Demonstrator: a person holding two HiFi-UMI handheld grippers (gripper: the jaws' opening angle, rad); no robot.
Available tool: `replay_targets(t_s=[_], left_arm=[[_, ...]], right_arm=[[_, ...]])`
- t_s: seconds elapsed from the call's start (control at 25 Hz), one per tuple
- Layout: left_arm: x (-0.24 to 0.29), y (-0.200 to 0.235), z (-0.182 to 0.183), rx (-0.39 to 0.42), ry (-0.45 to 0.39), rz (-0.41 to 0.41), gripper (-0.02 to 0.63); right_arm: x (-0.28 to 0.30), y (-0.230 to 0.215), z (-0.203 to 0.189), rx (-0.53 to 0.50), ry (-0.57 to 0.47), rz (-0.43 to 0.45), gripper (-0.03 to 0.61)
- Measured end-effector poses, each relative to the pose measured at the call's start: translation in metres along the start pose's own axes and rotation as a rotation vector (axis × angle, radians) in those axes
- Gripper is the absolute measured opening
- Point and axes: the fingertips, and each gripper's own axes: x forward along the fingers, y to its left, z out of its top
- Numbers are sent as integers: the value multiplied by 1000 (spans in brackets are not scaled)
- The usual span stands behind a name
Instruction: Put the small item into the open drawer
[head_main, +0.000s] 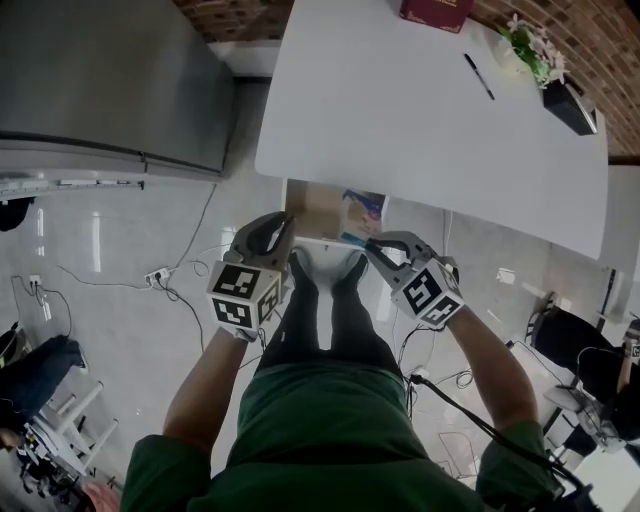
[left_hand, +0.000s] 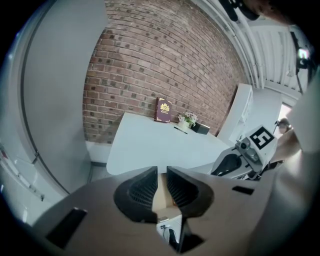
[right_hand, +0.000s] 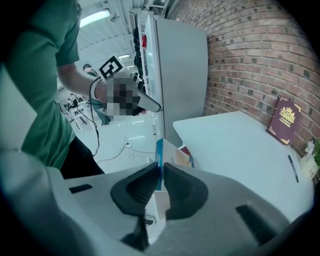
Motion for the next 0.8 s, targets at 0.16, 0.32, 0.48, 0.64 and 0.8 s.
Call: replay_targets(t_s=[0.16,0.32,0.48,0.64,0.8], left_arm=[[1,0,-14,-2,26,-6,52],[3,-1,-24,-3,48,-9,52],[5,11,-31,-10,61,10,52],[5,23,-41,-23,74,32,52],[7,28,-53,-43,92,42,52]], right_arm=[[24,3,-23,1,48,21,42],[53,2,-55,13,104,38,41],[82,-3,-83,28,156,58,41],[108,-4,-102,20,198,88,43],[130,-3,-120,4,231,132,43]])
